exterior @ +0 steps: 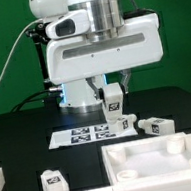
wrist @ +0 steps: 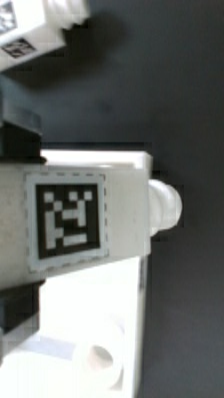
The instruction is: Assemble one leg
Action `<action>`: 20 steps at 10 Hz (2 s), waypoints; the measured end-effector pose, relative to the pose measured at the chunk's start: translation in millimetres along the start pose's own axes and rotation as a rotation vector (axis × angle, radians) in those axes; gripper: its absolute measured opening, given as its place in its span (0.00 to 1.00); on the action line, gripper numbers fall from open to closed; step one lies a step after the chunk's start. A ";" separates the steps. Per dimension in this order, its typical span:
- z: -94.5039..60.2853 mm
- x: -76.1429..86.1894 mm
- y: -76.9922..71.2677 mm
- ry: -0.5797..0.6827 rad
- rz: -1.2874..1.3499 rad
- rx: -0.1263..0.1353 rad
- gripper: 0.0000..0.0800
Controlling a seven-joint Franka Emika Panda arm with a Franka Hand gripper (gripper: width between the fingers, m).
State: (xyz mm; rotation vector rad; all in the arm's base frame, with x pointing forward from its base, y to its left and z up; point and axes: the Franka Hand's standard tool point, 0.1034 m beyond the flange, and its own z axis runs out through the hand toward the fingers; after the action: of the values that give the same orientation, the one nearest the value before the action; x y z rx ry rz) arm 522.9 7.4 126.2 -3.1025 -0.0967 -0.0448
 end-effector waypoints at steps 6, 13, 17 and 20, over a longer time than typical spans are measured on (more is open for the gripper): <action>-13.9 57.4 -108.9 0.407 0.085 0.064 0.36; -12.7 99.0 -82.2 0.526 -0.004 0.015 0.36; -14.7 108.2 -83.1 0.534 -0.012 0.014 0.36; -5.1 110.6 -78.0 0.523 -0.008 0.010 0.36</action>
Offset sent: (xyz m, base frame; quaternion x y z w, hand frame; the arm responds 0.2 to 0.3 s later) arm 0.0514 0.1000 0.0112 0.0454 0.2677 0.1078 0.9564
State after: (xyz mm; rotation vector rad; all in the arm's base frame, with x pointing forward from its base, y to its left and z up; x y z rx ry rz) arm 628.2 91.8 137.4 -2.9622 -0.0901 -0.8386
